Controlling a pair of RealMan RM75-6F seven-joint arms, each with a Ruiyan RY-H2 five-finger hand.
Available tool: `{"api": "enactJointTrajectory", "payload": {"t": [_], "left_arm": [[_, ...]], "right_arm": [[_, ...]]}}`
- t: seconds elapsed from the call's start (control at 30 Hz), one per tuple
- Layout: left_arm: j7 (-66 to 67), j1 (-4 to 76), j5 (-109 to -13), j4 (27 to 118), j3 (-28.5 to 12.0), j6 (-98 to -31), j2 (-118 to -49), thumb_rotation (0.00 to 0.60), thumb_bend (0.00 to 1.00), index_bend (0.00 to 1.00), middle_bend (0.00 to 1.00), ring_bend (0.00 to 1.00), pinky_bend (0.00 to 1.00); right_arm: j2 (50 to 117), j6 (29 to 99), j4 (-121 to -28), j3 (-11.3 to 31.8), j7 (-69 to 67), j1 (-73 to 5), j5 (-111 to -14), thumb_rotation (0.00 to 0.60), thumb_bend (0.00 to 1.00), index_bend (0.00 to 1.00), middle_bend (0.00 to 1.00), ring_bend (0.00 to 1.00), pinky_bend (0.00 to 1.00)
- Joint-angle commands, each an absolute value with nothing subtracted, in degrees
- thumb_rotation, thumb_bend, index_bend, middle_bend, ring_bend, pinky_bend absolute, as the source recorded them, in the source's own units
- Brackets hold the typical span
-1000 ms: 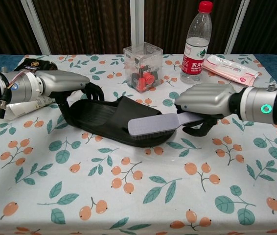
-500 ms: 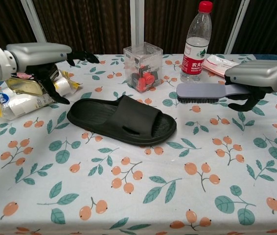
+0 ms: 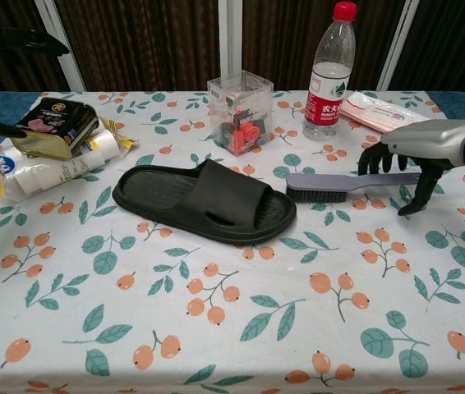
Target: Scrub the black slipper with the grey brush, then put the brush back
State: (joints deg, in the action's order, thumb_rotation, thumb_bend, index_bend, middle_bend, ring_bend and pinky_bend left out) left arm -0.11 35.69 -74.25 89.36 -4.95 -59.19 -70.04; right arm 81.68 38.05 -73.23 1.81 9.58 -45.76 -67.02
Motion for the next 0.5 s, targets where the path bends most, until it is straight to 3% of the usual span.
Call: {"api": "enactJointTrajectory", "payload": {"t": [0.03,0.23,0.5], "left_arm": [[-0.54,32.75,-73.80,90.04,-3.71,-61.39,-67.38,0.600,0.19,0.15,0.18,0.11,0.18],[1.59,24.51,-72.73,89.79,-1.64,-71.09,-65.39,0.600,0.19,0.15,0.18,0.11,0.18],[6.56,13.83,-73.04,87.23,0.80,-84.66,-68.13,0.600,0.16,0.15,0.18,0.11,0.17]], "right_arm": [[73.51,44.20,-81.50,2.69,7.88,-42.14,-67.92,0.600,0.00,0.00,0.10,0.05,0.16],[62.02,59.95,-90.46,0.69,5.87,-31.78,-72.51,0.600,0.02,0.00,0.11,0.05,0.16],[58.96,78.98,-92.35,-2.77,0.95,-16.61,-76.14,0.600,0.06,0.00,0.05,0.00,0.07]]}}
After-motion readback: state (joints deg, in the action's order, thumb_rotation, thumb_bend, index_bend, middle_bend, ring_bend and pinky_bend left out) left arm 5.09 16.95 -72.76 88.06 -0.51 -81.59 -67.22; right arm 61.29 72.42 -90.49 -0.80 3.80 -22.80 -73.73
